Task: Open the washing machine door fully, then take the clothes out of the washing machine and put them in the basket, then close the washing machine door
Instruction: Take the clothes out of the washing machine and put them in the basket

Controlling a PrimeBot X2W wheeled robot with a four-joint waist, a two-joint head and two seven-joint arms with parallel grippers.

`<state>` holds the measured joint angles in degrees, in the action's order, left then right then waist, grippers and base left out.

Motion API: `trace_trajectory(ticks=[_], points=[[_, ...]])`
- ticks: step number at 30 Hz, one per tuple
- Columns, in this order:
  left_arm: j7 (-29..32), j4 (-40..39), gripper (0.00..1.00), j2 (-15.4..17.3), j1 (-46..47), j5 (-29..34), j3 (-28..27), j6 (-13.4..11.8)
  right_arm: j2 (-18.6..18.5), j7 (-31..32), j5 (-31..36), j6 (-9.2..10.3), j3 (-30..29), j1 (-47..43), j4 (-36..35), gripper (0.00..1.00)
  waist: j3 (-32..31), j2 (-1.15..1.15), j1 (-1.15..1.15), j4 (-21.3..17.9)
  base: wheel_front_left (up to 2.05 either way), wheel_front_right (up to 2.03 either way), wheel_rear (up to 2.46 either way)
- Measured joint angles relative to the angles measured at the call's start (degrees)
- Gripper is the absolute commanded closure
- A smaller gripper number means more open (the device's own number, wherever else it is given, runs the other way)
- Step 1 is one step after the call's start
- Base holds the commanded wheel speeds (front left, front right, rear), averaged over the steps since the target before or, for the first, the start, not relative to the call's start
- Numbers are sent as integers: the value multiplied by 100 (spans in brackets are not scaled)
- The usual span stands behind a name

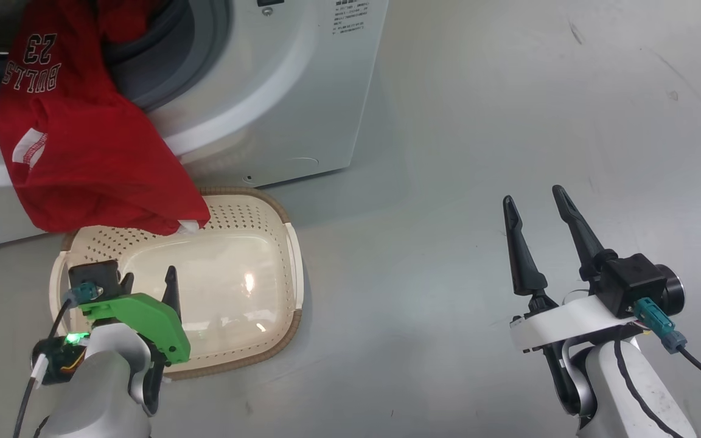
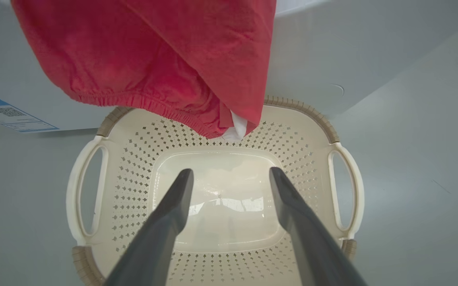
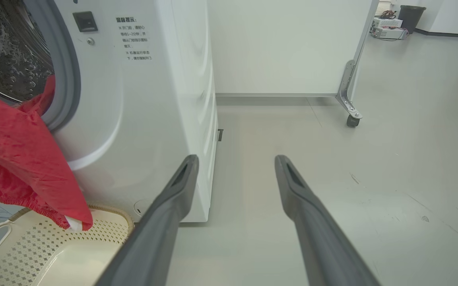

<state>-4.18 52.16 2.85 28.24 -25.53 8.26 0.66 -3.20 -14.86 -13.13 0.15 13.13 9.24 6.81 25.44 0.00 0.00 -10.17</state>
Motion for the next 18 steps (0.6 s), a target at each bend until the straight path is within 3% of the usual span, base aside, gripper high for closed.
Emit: trace_trajectory(ticks=[9, 18], points=[[-687, -85, 0, -20, -8, 105, 142, 216, -1, 0, 0, 0, -108, -18, 109, 0, -264, 0, 0, 267, 0, 0, 0], [-983, -438, 0, -32, -206, 248, 154, 215, 0, 0, 2, 1, -148, -208, 294, 0, -671, 0, 0, 493, 0, 0, 0]])
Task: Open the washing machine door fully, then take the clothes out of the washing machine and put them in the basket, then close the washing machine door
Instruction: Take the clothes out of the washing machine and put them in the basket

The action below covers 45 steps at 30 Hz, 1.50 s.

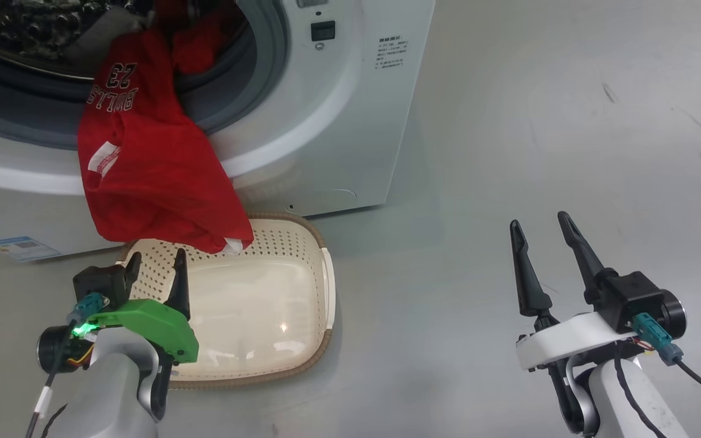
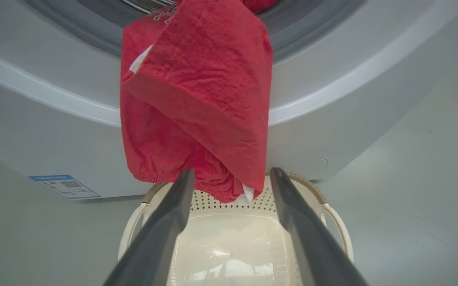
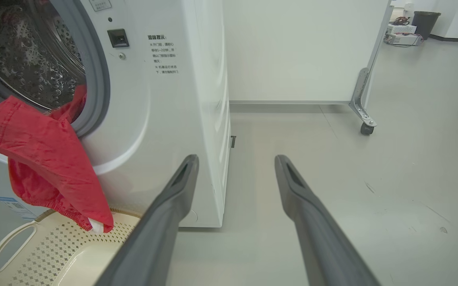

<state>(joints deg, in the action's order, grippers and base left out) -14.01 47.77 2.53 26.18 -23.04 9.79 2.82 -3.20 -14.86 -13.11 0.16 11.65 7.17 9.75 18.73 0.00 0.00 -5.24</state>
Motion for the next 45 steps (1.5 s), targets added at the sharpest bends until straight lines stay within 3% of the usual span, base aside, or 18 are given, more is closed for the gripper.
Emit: trace_trajectory(ticks=[21, 45], points=[[-42, -1467, 0, 34, -1136, 348, -107, -258, 11, 0, 8, -1, 19, -680, 305, 0, -1085, 0, 0, 232, 0, 0, 0], [-43, -2434, 0, 34, -1950, 468, -44, -539, 31, 0, 19, 0, 23, -769, 298, 0, -1161, 0, 0, 167, 0, 0, 0]])
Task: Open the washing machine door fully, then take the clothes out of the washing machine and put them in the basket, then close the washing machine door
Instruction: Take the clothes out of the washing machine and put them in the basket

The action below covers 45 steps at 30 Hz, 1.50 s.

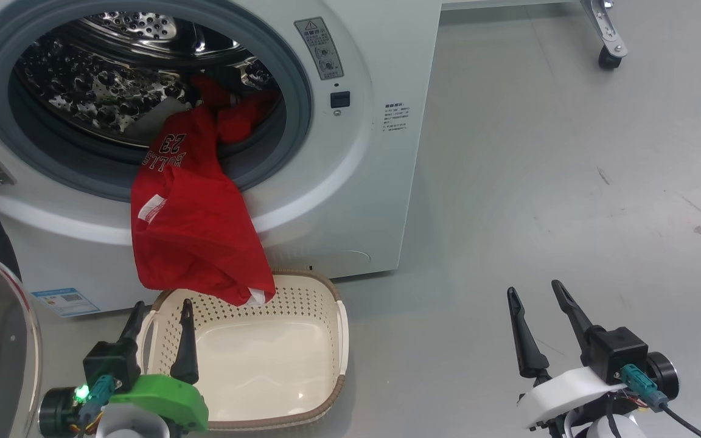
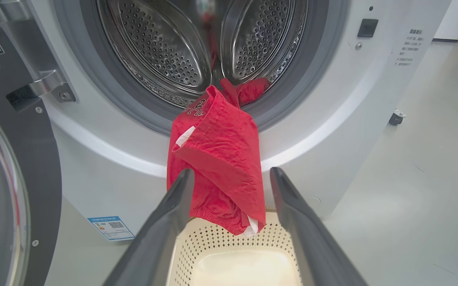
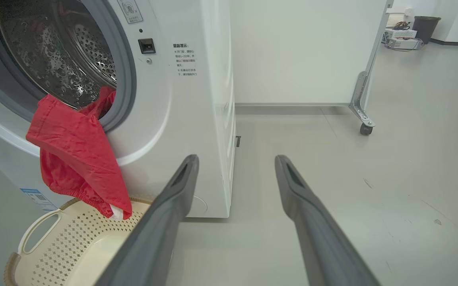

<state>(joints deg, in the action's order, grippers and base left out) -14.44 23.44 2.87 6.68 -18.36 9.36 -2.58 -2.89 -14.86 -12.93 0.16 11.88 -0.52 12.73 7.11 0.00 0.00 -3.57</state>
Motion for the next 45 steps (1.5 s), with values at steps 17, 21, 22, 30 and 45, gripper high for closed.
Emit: trace_trajectory(ticks=[17, 21, 22, 30, 45], points=[[288, -341, 0, 2, -171, 30, 22, -74, 3, 0, 42, -1, 30, 5, -103, 0, 232, 0, 0, 3, 0, 0, 0], [467, -330, 0, 2, -138, 30, 108, -68, 4, 0, 43, -1, 31, 14, -166, 0, 363, 0, 0, -7, 0, 0, 0], [522, -314, 0, 2, -109, 30, 133, -66, 3, 0, 43, -1, 34, 26, -170, 0, 401, 0, 0, -9, 0, 0, 0], [943, -151, 0, 41, 494, 10, 196, 44, 5, 0, 48, -4, 58, 235, -283, 0, 766, 0, 0, -29, 0, 0, 0], [2018, 845, 0, 123, 2103, -402, 26, 290, 5, 0, 57, -11, 153, 817, -433, 0, 1688, 0, -1, -237, 0, 0, 0]])
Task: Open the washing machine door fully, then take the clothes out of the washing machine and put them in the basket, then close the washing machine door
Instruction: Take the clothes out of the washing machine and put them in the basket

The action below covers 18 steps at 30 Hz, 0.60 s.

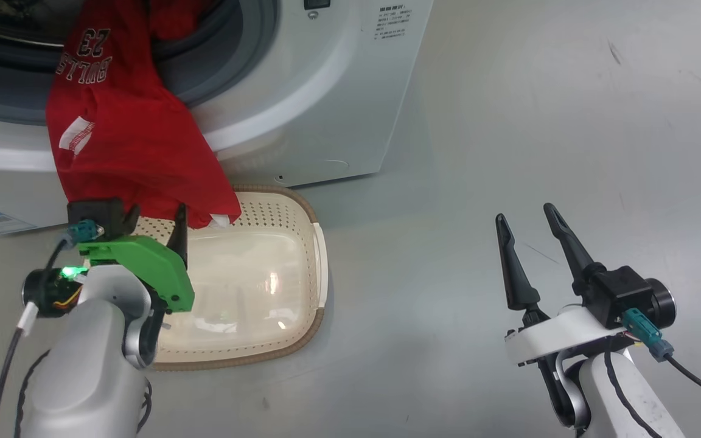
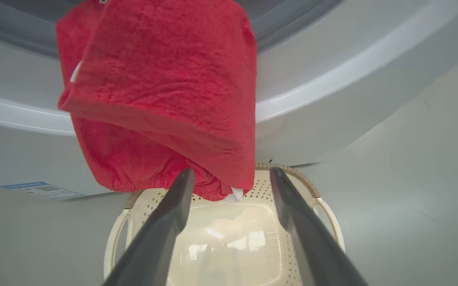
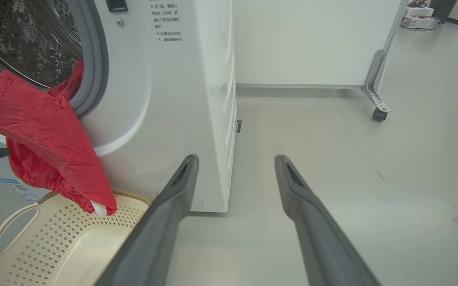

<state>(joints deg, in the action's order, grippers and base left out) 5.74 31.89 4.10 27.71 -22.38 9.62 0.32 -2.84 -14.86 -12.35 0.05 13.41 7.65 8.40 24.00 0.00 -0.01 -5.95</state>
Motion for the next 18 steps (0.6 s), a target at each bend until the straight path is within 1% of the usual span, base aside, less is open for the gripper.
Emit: trace_trajectory(ticks=[8, 12, 18], points=[[313, 442, 0, 59, 736, -59, -164, -1, 0, 0, -16, -18, 15, 173, 5, 0, 299, 0, 0, -240, 0, 0, 0], [438, 667, 0, 144, 1035, -75, -254, -11, 2, 0, -23, -49, 78, 255, 23, 0, 406, 0, 0, -370, 0, 0, 0], [537, 998, 0, 335, 1410, -75, -424, -220, 2, 0, -140, -49, 136, 309, 25, 0, 551, 0, 0, -540, 0, 0, 0]])
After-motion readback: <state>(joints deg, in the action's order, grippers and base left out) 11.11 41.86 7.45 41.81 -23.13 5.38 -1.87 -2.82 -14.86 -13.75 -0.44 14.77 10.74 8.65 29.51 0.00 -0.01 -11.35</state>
